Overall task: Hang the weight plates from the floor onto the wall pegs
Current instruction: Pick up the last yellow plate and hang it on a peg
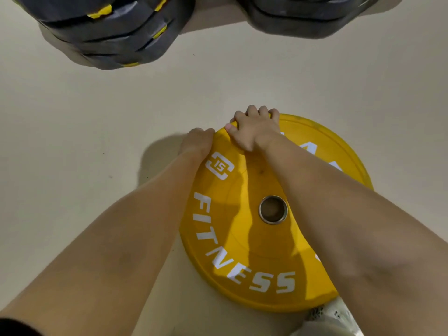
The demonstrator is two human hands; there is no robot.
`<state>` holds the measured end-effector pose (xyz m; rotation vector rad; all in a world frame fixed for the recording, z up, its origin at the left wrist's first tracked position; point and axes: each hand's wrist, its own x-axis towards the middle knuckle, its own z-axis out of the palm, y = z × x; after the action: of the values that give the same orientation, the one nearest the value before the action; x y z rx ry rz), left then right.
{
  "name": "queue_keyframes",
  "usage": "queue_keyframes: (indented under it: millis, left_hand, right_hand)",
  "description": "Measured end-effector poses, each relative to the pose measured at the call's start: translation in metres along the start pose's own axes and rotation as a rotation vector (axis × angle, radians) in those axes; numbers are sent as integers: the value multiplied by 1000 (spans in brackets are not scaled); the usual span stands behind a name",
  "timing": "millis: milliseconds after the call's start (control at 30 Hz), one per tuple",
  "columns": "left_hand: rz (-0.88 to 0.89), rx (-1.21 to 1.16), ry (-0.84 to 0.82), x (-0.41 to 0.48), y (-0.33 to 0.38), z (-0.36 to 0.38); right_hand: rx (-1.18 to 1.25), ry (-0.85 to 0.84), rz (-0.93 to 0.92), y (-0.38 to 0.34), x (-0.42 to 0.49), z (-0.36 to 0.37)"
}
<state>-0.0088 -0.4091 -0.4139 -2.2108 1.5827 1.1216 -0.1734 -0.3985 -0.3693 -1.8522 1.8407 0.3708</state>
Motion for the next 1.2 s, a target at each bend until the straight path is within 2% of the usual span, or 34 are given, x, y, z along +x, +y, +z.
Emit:
queue_keyframes:
  millis: [67,233,433,533,600,633,667,700,733,800,867,1000,1200]
  left_hand:
    - [-19,-50,11,-6,3,-3]
    - [-44,-50,0,-22,12,-7]
    - [31,-206,-39,-74,13,-44]
    - [6,-70,102,-135,8,-67]
    - [138,14,263,-193,-2,-79]
    - [153,5,239,-222,-5,-82]
    - [127,-84,127,-253,-3,-92]
    - [210,-20,195,-275,-7,-89]
    - [222,-80,234,-310,-10,-88]
    - [222,-40,256,-371,9,-96]
    - [209,28,325,-405,25,-88]
    - [341,68,524,-450,58,-70]
    - [439,120,675,-490,87,-30]
  right_hand:
    - [-2,-18,1,-1,-1,-2]
    - [-60,70,-17,-3,-18,-1]
    - [-3,177,-83,-16,-59,-33]
    - [55,259,-153,-30,-105,-62]
    - [74,314,-204,-39,-160,-86]
    - [82,343,-216,-40,-186,-94]
    - [95,381,-204,-39,-218,-103]
    - [106,411,-184,-36,-243,-108]
    - [115,432,-175,-35,-272,-114]
    - [111,485,-168,-25,-315,-123]
    - [88,534,-153,-8,-345,-129]
    - [102,652,-116,36,-383,-132]
    - [81,697,-219,104,-414,-142]
